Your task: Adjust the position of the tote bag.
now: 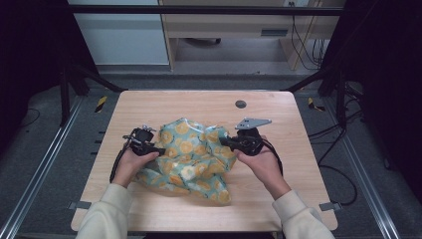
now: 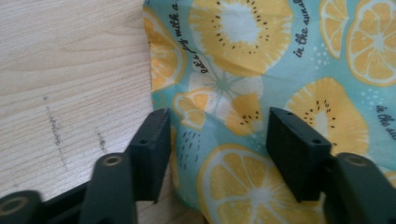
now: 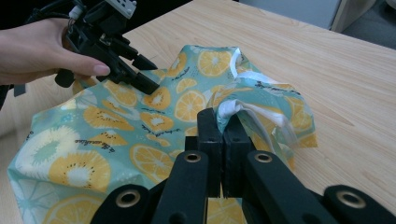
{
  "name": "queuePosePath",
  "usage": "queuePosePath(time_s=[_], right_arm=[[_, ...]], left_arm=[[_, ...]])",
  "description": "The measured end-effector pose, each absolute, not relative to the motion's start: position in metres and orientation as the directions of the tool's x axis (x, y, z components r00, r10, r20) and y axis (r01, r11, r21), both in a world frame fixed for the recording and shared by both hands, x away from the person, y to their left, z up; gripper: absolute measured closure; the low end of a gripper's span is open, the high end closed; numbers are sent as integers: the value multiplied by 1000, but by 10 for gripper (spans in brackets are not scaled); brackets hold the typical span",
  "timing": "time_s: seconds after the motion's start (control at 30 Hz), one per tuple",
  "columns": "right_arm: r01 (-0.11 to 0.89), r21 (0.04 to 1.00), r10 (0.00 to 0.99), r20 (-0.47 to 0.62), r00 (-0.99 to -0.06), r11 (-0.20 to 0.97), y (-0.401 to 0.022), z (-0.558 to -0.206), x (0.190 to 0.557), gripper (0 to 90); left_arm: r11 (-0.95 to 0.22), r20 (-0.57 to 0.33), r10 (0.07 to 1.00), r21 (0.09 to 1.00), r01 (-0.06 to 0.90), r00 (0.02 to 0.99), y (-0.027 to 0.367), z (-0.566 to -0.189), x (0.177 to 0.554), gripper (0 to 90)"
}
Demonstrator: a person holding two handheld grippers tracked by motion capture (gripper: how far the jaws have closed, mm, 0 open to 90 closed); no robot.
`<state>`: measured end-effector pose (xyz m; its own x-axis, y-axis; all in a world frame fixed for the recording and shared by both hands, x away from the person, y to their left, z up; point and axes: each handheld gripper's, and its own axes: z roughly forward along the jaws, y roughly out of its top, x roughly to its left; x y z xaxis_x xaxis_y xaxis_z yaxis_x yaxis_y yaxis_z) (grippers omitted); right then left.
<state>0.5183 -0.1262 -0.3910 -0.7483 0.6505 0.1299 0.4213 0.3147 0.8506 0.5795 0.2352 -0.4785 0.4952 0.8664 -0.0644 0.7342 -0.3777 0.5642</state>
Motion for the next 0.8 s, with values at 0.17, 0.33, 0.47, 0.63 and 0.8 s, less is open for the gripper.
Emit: queuePosePath(time_s=[0.17, 0.33, 0.47, 0.63, 0.8], right_arm=[[423, 850, 653, 130, -746, 314, -127, -392, 519, 891], [425, 850, 655, 131, -744, 312, -127, -392, 520, 891], [425, 852, 657, 134, -742, 306, -128, -392, 521, 891], [428, 851, 661, 135, -738, 305, -130, -392, 522, 891], [427, 855, 669, 134, -731, 295, -134, -392, 523, 894]], left_arm=[[-386, -57, 864, 562, 731, 500, 235, -478, 578, 591], [-403, -46, 860, 552, 730, 509, 234, -477, 577, 706], [-412, -39, 857, 547, 728, 514, 233, -478, 576, 797], [-420, -26, 853, 559, 715, 522, 232, -475, 574, 893], [-403, -17, 859, 594, 696, 511, 234, -468, 571, 900]])
